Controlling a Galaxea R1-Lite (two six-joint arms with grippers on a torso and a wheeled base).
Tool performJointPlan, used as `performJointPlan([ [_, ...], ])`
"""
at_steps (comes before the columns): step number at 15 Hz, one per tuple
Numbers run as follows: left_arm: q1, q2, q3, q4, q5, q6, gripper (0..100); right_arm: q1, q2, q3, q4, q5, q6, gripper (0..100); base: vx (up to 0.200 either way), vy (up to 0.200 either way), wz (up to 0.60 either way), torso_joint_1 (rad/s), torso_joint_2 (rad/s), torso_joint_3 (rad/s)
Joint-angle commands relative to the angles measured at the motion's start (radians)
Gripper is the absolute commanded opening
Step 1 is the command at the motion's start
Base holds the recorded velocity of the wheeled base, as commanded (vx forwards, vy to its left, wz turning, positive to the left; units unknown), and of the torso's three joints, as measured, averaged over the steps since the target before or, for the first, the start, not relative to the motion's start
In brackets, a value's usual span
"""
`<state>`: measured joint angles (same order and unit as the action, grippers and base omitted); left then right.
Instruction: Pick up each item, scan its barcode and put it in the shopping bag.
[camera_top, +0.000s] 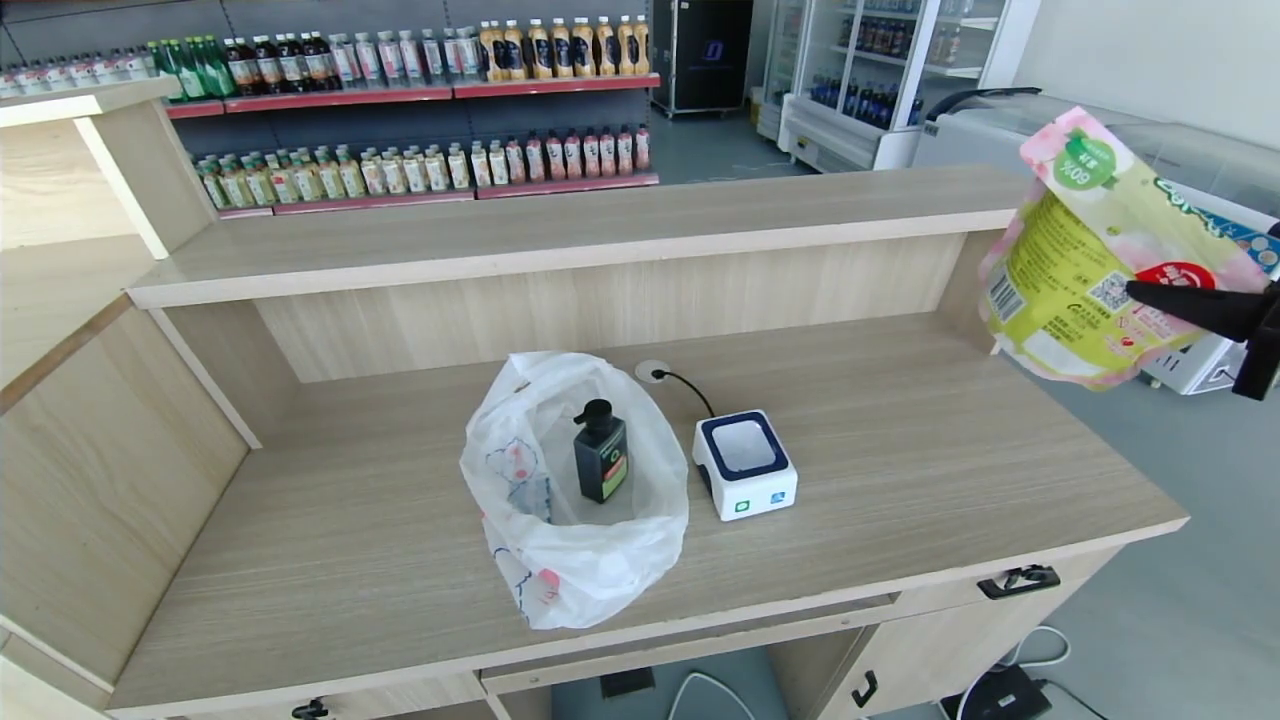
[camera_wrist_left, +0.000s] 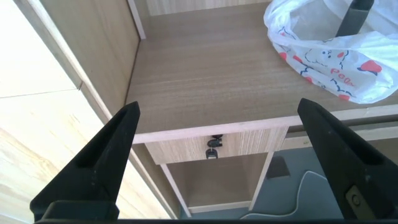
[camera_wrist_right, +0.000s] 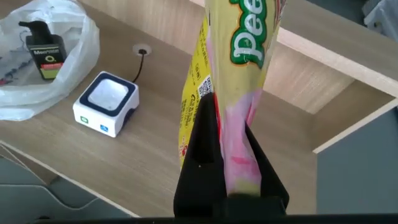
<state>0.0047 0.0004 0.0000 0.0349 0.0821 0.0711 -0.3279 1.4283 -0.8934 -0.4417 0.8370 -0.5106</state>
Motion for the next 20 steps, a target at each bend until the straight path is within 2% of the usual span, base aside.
performJointPlan([
  [1,0.000,0.000,0.000,0.000,0.001,-0.001,100,-0.003,0.012,-0.001,0.006,-0.001,-0.037,0,0.000,0.000,0.00,0.000,0.00,0.000],
  [2,0.000,0.000,0.000,0.000,0.001,-0.001,100,-0.003,0.011,-0.001,0.024,0.001,-0.066,0,0.000,0.000,0.00,0.000,0.00,0.000],
  [7,0.000,0.000,0.000,0.000,0.001,-0.001,100,0.003,0.000,-0.006,0.153,-0.039,-0.316,0,0.000,0.000,0.60,0.002,0.00,0.002],
  [10,0.000,0.000,0.000,0.000,0.001,0.001,100,0.058,0.054,-0.016,0.156,-0.038,-0.468,0,0.000,0.000,0.00,0.000,0.00,0.000],
  [15,0.000,0.000,0.000,0.000,0.001,-0.001,100,0.090,0.113,-0.016,0.184,0.077,-0.787,0,0.000,0.000,0.00,0.000,0.00,0.000],
  [17,0.000,0.000,0.000,0.000,0.001,-0.001,100,0.096,0.135,-0.033,0.299,0.109,-0.962,0,0.000,0.000,0.00,0.000,0.00,0.000],
  [20,0.001,0.000,0.000,0.000,0.001,0.001,100,0.096,0.176,-0.104,0.469,0.109,-1.114,0,0.000,0.000,0.00,0.000,0.00,0.000],
])
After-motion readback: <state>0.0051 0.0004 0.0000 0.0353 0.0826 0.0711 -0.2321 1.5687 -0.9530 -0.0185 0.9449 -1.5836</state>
